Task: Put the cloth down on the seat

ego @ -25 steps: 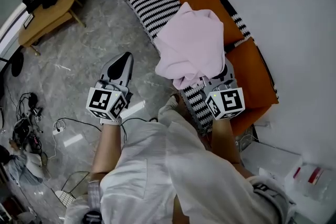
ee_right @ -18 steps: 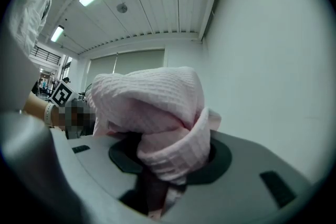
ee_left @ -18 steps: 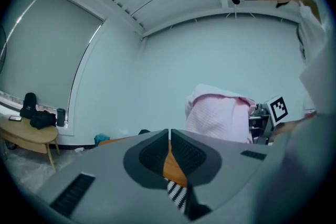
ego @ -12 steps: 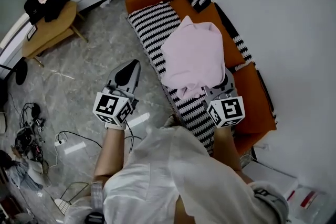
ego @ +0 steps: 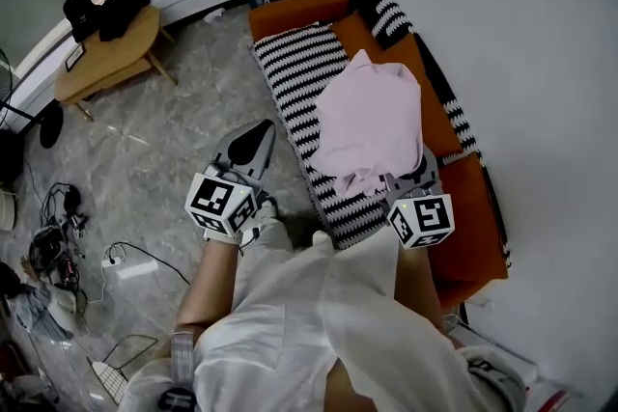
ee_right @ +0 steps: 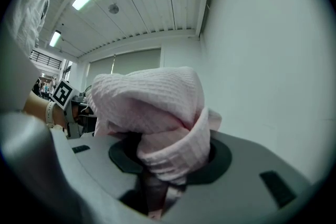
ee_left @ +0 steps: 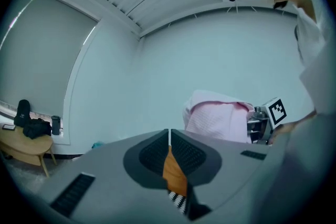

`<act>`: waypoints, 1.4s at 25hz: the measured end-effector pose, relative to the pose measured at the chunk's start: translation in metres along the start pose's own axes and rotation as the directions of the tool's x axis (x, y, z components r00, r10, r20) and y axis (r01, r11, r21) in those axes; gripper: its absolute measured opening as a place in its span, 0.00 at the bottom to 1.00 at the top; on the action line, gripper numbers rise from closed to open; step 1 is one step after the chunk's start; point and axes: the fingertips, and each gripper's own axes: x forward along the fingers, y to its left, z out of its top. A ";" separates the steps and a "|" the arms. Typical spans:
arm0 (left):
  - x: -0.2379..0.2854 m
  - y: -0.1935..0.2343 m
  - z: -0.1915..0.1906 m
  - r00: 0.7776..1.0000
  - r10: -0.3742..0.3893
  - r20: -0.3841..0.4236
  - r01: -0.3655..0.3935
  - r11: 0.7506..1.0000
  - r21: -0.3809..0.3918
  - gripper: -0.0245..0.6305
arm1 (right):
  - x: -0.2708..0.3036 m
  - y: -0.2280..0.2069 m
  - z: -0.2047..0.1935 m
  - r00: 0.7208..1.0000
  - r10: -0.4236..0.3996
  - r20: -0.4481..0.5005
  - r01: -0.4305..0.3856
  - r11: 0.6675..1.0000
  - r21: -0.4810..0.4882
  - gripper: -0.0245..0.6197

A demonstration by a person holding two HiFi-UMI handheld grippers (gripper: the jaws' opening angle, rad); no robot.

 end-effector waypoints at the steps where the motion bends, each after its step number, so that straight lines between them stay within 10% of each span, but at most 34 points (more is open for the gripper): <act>1: 0.007 0.005 -0.001 1.000 -0.006 -0.002 0.006 1.000 -0.003 0.08 | 0.007 -0.001 -0.002 1.000 -0.003 -0.007 0.003 1.000 0.002 0.33; 13: 0.074 0.120 -0.008 0.998 -0.057 -0.009 0.056 0.996 -0.062 0.08 | 0.118 -0.005 -0.009 0.995 -0.055 -0.086 0.054 0.998 -0.019 0.33; 35: 0.094 0.373 0.005 0.993 0.119 -0.023 -0.120 0.988 -0.097 0.08 | 0.383 0.025 -0.006 0.993 0.028 -0.119 -0.026 1.000 0.018 0.33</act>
